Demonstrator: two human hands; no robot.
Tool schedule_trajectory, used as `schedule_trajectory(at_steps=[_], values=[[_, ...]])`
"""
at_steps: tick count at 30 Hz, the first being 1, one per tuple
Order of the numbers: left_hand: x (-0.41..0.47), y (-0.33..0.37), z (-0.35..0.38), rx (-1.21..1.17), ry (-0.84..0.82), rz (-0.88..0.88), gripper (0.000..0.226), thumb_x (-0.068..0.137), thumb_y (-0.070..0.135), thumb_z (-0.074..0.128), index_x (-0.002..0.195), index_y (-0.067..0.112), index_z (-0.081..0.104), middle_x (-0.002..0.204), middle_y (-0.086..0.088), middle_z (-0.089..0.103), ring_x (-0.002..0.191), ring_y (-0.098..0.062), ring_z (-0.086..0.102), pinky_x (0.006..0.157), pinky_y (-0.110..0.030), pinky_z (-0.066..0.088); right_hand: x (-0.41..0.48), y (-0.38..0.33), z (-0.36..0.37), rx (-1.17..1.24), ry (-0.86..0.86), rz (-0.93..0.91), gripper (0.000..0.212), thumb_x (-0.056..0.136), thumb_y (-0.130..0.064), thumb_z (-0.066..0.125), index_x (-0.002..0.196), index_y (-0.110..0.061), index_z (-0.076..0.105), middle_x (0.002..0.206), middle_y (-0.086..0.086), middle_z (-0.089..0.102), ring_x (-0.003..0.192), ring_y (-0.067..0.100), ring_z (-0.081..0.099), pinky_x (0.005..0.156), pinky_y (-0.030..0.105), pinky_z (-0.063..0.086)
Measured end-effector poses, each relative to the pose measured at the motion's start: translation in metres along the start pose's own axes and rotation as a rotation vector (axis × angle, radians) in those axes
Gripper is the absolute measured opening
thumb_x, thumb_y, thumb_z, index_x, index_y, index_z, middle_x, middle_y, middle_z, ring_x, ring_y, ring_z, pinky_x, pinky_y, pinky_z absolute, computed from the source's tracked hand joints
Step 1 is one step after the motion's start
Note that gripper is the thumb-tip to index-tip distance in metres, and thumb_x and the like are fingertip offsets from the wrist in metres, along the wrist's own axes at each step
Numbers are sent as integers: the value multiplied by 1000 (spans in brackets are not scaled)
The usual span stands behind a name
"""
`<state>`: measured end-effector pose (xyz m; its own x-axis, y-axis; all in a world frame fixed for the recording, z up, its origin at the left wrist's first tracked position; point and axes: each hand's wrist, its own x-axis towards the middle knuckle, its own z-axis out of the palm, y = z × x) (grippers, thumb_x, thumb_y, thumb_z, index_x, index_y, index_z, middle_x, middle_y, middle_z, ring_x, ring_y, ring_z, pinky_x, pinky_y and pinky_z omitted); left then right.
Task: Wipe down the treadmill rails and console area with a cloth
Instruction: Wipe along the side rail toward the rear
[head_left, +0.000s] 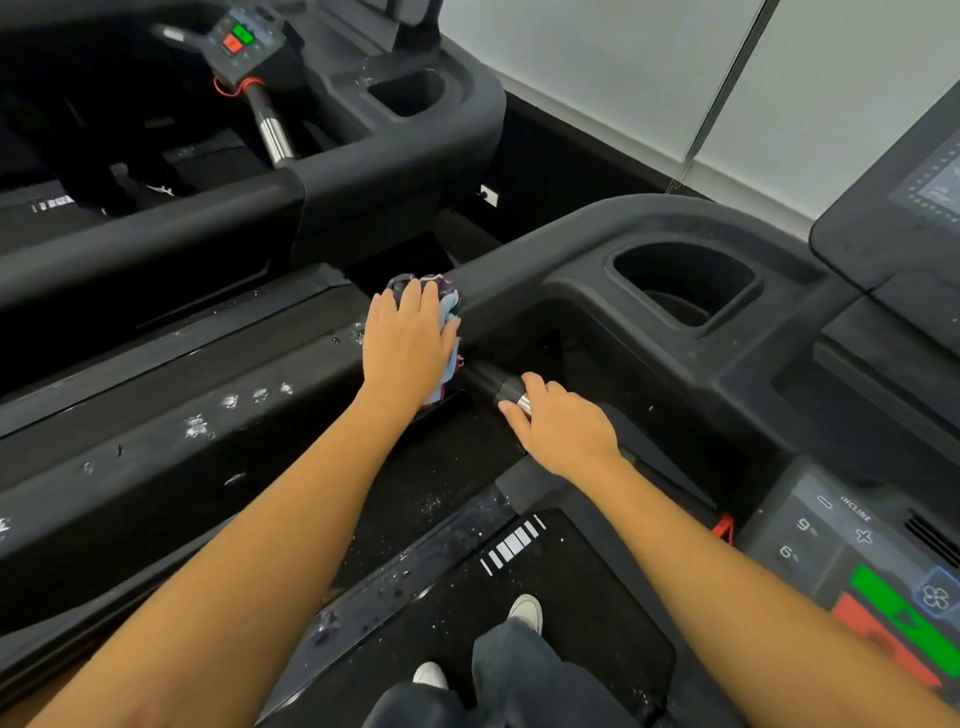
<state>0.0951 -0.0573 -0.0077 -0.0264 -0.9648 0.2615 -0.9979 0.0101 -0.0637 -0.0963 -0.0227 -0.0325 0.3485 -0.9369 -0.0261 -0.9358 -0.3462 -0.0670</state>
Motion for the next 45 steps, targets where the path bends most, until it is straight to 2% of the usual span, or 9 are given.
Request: schedule_trajectory(at_steps=[6, 12, 18, 22, 25, 30, 34, 41, 45], values=[[-27, -13, -5, -121, 47, -29, 39, 94, 34, 43, 122, 7, 49, 119, -9, 55, 102, -26, 54, 91, -36, 42, 0, 0, 2, 5, 46, 3, 52, 98, -50, 28, 132, -13, 39, 107, 10, 61, 84, 25, 62, 58, 30, 39], [-62, -35, -4, -103, 133, -43, 42, 92, 28, 51, 125, 3, 49, 125, -15, 55, 110, -33, 53, 100, -43, 39, 0, -2, 3, -38, 89, 5, 50, 98, -49, 29, 129, -12, 42, 98, 8, 62, 71, 21, 59, 53, 27, 35], [-24, -25, -10, -51, -7, -89, 42, 97, 37, 34, 115, 4, 53, 108, -13, 61, 95, -27, 57, 87, -39, 43, 2, -4, 6, -59, 100, 14, 48, 98, -49, 29, 124, -12, 45, 91, 6, 61, 61, 15, 48, 49, 25, 30], [-15, -26, -9, -93, 5, -61, 44, 97, 39, 30, 111, 5, 54, 102, -13, 62, 89, -27, 58, 82, -38, 45, 3, -4, 5, -72, 110, 16, 47, 98, -49, 29, 123, -13, 45, 92, 6, 61, 61, 15, 47, 49, 25, 28], [-34, -32, -5, -46, 57, -28, 47, 96, 40, 28, 118, 5, 51, 111, -12, 60, 94, -27, 58, 85, -37, 45, 2, -3, 6, -62, 113, 13, 47, 98, -49, 28, 123, -13, 45, 93, 6, 62, 63, 16, 53, 51, 25, 34], [-63, -36, 4, 62, 156, 13, 43, 95, 32, 42, 125, 2, 46, 123, -15, 55, 107, -33, 56, 96, -42, 43, 3, -3, 7, -48, 115, 10, 48, 98, -49, 28, 124, -13, 45, 93, 6, 62, 68, 18, 59, 53, 26, 39], [-32, -29, -2, 102, 79, 10, 44, 97, 35, 28, 119, 4, 49, 113, -10, 58, 98, -25, 57, 86, -37, 46, 3, -4, 8, -61, 124, 13, 50, 98, -50, 26, 128, -13, 43, 96, 5, 62, 73, 19, 61, 57, 28, 46], [37, -12, -8, -35, -95, 62, 35, 98, 31, 33, 108, 4, 53, 100, -12, 59, 85, -27, 57, 69, -33, 43, 5, -3, 8, -59, 129, 9, 50, 98, -51, 26, 126, -14, 44, 93, 4, 61, 69, 17, 60, 54, 26, 41], [65, -20, -4, -171, -265, 64, 28, 99, 18, 32, 111, -2, 48, 84, -16, 56, 79, -31, 59, 69, -37, 47, 5, -2, 10, -60, 133, -16, 51, 98, -50, 26, 127, -12, 44, 94, 7, 62, 73, 20, 62, 55, 26, 41]])
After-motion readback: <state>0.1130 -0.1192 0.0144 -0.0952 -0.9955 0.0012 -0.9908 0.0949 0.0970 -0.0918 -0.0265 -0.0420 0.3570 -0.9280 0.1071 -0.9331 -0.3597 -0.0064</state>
